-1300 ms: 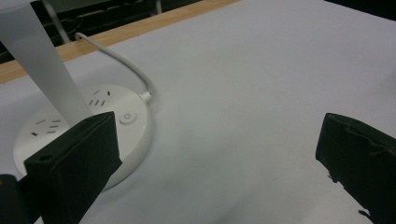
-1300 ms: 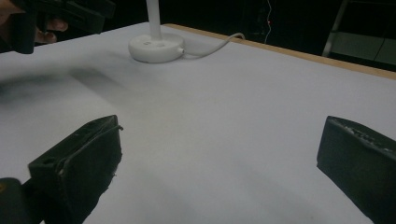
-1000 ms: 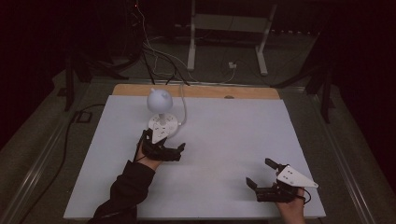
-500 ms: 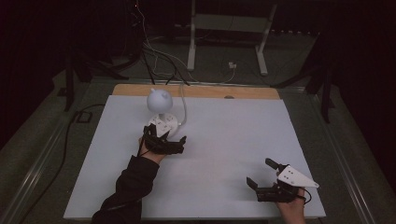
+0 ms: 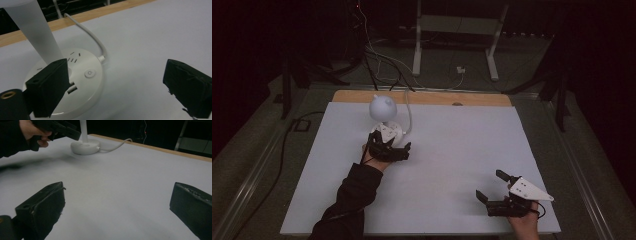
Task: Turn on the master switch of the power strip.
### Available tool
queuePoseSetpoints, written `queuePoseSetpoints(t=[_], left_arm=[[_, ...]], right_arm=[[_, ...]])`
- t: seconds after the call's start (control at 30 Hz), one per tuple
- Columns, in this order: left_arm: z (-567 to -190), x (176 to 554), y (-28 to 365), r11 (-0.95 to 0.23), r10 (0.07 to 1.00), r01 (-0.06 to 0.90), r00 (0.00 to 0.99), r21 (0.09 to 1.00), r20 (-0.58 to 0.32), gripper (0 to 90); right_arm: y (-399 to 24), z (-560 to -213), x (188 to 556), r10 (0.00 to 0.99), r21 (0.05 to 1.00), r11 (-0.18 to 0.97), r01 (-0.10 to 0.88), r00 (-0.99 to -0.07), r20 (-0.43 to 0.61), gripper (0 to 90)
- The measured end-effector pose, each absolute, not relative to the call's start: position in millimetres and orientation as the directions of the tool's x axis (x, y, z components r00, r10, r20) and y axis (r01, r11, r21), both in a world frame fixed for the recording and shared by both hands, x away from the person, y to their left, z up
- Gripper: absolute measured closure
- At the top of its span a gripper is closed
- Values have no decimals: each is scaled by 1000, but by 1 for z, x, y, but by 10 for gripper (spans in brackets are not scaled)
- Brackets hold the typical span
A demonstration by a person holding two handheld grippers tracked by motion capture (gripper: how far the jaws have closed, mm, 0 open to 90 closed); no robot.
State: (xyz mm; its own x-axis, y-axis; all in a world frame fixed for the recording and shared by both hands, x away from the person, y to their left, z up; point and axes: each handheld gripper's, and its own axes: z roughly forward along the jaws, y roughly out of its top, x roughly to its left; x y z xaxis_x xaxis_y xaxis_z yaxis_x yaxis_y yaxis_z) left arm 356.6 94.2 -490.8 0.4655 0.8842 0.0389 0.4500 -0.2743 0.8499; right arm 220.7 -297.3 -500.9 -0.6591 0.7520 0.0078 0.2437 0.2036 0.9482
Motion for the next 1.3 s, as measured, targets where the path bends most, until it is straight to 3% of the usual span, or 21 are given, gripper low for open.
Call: queuePoseSetpoints(t=[0.37, 0.47, 0.5, 0.53, 0.57, 0.7, 0.73, 0.87, 1.3], left_arm=[[-491, 365, 91, -279, 912, 462, 401, 842, 82, 422], [-492, 367, 90, -277, 916, 466, 393, 841, 84, 530], [-493, 367, 89, -282, 915, 464, 393, 839, 91, 611], [-493, 367, 89, -283, 915, 464, 392, 839, 92, 611], [-494, 368, 88, -281, 916, 464, 390, 840, 91, 689], [-497, 370, 89, -282, 918, 468, 386, 838, 94, 777], [-497, 370, 90, -290, 915, 466, 390, 836, 101, 858], [-499, 373, 92, -311, 904, 449, 412, 837, 115, 900], [-516, 387, 89, -410, 877, 424, 426, 807, 222, 900]], right_arm=[[-298, -500, 220, 752, 950, 197, 241, -659, 11, 0], [-298, -500, 220, 752, 950, 197, 243, -659, 12, 0], [-298, -500, 220, 753, 950, 196, 244, -658, 14, 0], [-298, -500, 220, 753, 950, 196, 244, -658, 14, 0], [-298, -500, 220, 753, 950, 194, 244, -658, 15, 0], [-299, -500, 220, 753, 951, 192, 244, -658, 16, 0], [-299, -501, 220, 752, 950, 192, 245, -659, 18, 0], [-299, -501, 220, 751, 951, 192, 243, -660, 18, 0], [-300, -501, 221, 751, 950, 191, 246, -660, 20, 0]])
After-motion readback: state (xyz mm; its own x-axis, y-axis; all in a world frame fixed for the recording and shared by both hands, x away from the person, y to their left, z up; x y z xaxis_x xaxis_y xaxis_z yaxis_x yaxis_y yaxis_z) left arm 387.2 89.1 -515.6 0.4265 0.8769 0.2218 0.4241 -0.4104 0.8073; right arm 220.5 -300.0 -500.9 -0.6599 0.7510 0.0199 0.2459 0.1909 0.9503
